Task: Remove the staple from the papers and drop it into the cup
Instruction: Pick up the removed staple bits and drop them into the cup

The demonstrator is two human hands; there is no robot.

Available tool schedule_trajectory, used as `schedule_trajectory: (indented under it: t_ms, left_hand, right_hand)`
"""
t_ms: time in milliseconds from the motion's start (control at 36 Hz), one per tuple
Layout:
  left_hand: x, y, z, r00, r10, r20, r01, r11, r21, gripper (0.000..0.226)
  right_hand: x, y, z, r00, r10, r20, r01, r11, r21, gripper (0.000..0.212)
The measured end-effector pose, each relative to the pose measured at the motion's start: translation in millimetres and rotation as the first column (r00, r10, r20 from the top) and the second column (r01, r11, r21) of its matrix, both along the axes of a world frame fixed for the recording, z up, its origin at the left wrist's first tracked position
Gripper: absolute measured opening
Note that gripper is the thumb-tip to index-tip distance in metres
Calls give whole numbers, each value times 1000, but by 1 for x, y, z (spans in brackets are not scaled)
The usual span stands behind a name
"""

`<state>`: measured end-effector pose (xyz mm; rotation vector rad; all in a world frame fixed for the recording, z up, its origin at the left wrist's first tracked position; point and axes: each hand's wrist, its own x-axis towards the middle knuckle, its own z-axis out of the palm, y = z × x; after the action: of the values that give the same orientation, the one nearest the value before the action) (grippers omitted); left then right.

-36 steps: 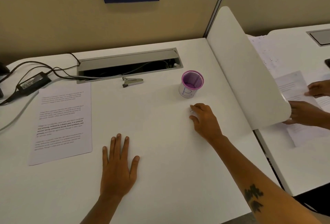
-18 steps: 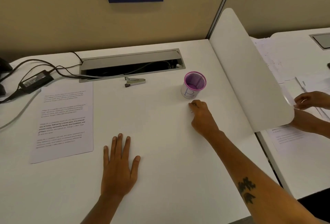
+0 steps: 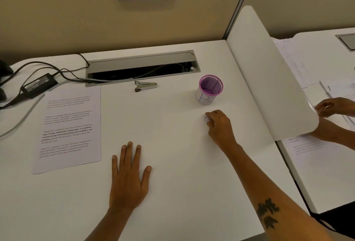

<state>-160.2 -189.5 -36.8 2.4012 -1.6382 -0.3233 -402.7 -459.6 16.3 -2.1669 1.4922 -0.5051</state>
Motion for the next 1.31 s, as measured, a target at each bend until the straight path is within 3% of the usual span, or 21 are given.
schedule_trajectory:
  t_ms: [111,389,528,722,861,1028,1111,1194,1250,1306]
  left_hand:
    - [0,0,1,1000,1,-5,-1,1000,0,77]
    - [0,0,1,1000,3,-7,-3,1000,0,76]
    - [0,0,2,1000,6,-19,-6,1000,-6,76]
    - [0,0,1,1000,9,-17,-9,1000,-1,76]
    - [0,0,1,1000,9,-20,-9,1000,-6,75]
    - [0,-1,1,1000,11,-16,-11,1000,-1,75]
    - [0,0,1,1000,10,-17,-11,1000,0,75]
    - [0,0,0,1000,9,-16,-9,1000,-4,74]
    - [0,0,0,1000,10,-15,-10,1000,1,74]
    - [0,0,0,1000,12,-10,-12,1000,3,75]
  right_hand:
    - [2,-2,3,1000,-10,11,10,1000,-13,34]
    - [-3,-6,-2,946,240,-217,-252,967,-29,39]
    - [-4,-8,1,937,255,-239,-274,960,-51,24]
    - [2,-9,5,907,272,-321,-292,956,-14,33]
    - [8,0,5,892,229,-389,-267,963,-45,29]
    - [14,7,3,920,176,-351,-220,971,-91,31]
    - [15,-3,2,978,46,-206,-58,997,-50,34]
    - [11,-16,7,976,-217,29,214,973,88,22]
    - [6,-25,9,867,-460,190,376,856,355,16]
    - [0,-34,12,686,-664,298,378,675,633,14]
